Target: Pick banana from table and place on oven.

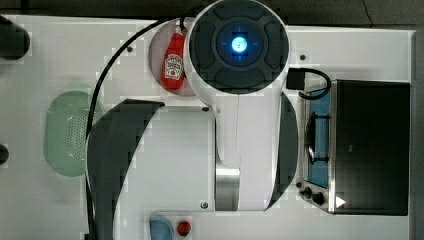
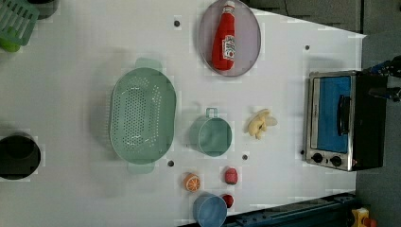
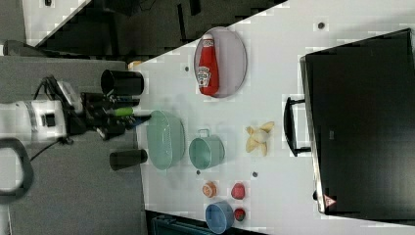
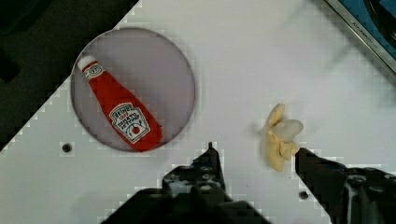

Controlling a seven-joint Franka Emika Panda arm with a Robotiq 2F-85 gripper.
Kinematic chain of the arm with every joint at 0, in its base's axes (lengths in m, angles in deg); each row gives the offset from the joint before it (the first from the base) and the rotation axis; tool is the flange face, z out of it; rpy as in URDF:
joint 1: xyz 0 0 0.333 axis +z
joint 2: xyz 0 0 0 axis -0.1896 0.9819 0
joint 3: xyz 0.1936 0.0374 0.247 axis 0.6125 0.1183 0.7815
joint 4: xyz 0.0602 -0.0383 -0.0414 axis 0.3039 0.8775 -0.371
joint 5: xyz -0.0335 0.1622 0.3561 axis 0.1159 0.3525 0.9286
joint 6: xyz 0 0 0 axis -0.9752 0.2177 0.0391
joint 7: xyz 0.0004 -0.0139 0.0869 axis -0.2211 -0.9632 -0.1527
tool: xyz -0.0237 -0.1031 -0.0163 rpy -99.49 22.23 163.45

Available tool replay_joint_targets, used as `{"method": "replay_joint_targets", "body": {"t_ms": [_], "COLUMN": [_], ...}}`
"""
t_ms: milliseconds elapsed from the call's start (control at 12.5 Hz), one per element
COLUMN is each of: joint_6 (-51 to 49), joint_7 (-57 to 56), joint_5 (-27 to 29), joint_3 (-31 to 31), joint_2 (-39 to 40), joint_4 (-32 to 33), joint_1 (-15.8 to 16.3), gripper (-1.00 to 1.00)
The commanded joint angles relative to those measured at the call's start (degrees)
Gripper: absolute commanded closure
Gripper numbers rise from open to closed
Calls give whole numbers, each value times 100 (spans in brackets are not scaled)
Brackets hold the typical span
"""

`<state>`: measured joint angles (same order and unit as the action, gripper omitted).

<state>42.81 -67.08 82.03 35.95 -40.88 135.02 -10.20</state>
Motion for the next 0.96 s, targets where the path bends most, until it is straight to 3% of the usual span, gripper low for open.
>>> {"method": "replay_joint_targets", "body": {"t_ms": [80, 240, 560, 960], "joint_6": [-752, -752, -543, 742], "joint_7": [294, 294, 294, 294], "joint_5": [2, 2, 2, 2], "joint_3": [1, 2, 2, 3], "joint_2": [-2495, -2489, -2341, -1600], "joint_4": [1972, 1977, 2062, 2608], "joint_1": [-236, -236, -236, -235], "gripper": [-58, -99, -100, -100]}}
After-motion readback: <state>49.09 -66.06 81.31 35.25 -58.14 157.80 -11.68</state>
